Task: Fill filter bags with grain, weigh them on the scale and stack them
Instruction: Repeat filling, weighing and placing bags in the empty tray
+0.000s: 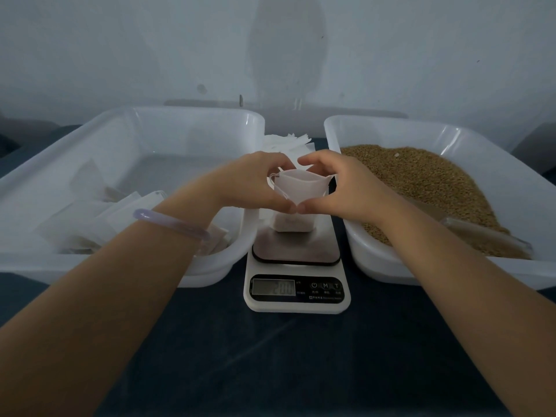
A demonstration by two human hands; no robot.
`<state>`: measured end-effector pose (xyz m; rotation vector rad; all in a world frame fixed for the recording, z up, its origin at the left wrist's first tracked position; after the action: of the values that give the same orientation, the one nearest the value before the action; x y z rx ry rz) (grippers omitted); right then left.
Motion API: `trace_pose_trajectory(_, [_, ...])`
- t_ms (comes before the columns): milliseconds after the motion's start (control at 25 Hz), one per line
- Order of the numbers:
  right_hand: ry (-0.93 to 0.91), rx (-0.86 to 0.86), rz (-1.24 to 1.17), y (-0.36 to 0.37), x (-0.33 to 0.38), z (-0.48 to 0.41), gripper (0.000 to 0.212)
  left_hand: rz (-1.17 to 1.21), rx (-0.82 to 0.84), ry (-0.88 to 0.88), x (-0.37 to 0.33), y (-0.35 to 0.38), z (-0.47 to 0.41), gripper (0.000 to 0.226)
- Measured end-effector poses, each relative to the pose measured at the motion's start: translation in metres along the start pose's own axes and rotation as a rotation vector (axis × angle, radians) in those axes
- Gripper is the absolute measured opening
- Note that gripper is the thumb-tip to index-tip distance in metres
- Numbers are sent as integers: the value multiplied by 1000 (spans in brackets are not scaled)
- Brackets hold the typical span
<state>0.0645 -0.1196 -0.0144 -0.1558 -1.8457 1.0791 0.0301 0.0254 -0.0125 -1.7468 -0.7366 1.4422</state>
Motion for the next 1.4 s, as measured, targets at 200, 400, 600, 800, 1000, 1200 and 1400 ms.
trace_pose_trajectory(200, [-8,16,9,1,1,2,75,4,8,3,-1,1,1,52])
trace_pose_trajectory(400, [-116,-39,-61,-3,9,7,45,35,-14,-21,1,0,0,51])
trace_pose_trajectory(600, [-110,-12,111,-1,13,6,24,-5,-9,9,-2,0,0,51])
trace_pose_trajectory(800, [-205,-159,-99,-25,33,15,16,100,-93,131,-15,-9,5,63])
trace_pose_trajectory(1000, [-197,-161,-367,-56,60,12,29,529,46,282,-40,-4,4,53])
trace_pose_trajectory(1200, [-107,-221,-327,-80,46,18,41,681,82,170,-34,1,1,29])
trace_pose_trajectory(1400, [-145,-106,-344,-67,52,18,44,678,137,212,-40,7,-1,42])
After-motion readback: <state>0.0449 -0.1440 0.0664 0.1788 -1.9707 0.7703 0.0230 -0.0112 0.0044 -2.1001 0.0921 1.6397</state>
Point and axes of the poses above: each hand's wrist, its own z-axis away from the middle knuckle, its own y-axis out of the palm, x = y × z, the point moved 5 cm from there along -z, towards the middle knuckle, and after that the axes turned 2 degrees about y, right-handed, at the moved point
